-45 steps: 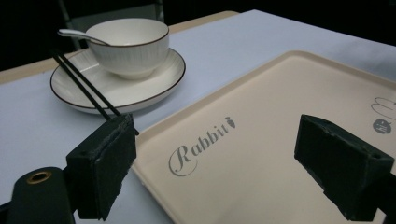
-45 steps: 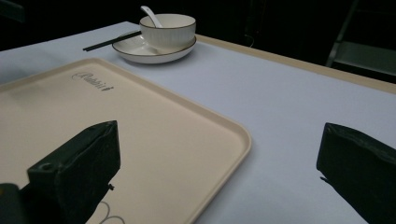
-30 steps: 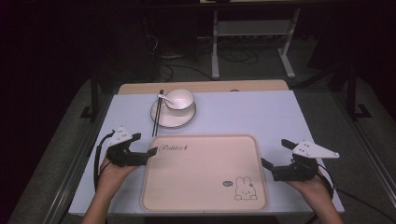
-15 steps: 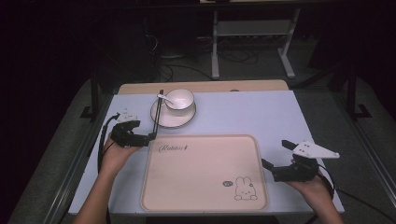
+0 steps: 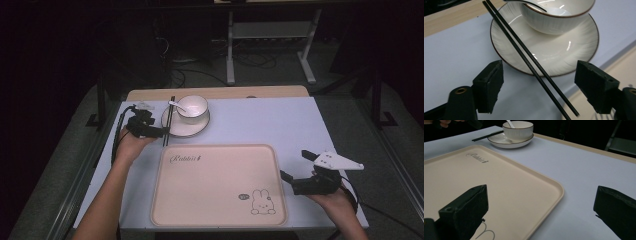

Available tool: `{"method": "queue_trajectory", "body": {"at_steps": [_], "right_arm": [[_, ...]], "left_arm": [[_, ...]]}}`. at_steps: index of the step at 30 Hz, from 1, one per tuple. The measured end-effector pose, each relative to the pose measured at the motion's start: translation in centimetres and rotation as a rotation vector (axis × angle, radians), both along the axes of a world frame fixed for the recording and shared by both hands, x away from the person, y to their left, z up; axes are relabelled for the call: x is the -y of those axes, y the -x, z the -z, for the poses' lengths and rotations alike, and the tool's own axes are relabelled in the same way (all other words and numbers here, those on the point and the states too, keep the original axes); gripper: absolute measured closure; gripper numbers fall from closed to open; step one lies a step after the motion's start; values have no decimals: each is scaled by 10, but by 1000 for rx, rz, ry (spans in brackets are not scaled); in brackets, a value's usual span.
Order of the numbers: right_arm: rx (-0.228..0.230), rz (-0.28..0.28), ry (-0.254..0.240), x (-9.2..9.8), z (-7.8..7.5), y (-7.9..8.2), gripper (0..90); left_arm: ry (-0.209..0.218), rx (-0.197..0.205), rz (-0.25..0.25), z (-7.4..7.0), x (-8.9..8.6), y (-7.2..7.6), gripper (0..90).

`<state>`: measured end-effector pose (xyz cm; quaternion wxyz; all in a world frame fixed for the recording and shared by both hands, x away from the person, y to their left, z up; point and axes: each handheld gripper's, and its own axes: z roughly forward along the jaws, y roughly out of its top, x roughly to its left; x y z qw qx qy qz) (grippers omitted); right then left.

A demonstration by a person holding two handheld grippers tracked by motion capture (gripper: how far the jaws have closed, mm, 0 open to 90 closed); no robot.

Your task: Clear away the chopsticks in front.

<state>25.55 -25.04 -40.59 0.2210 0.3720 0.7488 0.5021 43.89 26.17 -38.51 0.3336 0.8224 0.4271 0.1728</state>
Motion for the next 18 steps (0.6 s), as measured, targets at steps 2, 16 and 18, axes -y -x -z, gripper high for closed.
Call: {"method": "queue_trajectory", "body": {"at_steps": [2, 16, 18], "right_arm": [[-2, 1, -3, 0, 0, 0, 0], [-8, 0, -25, 4, 0, 0, 0], [-8, 0, -28, 4, 0, 0, 0]], "left_arm": [[-23, -18, 3, 1, 2, -8, 296], [-62, -81, 4, 14, 15, -41, 500], [-65, -82, 3, 16, 16, -44, 516]]}}
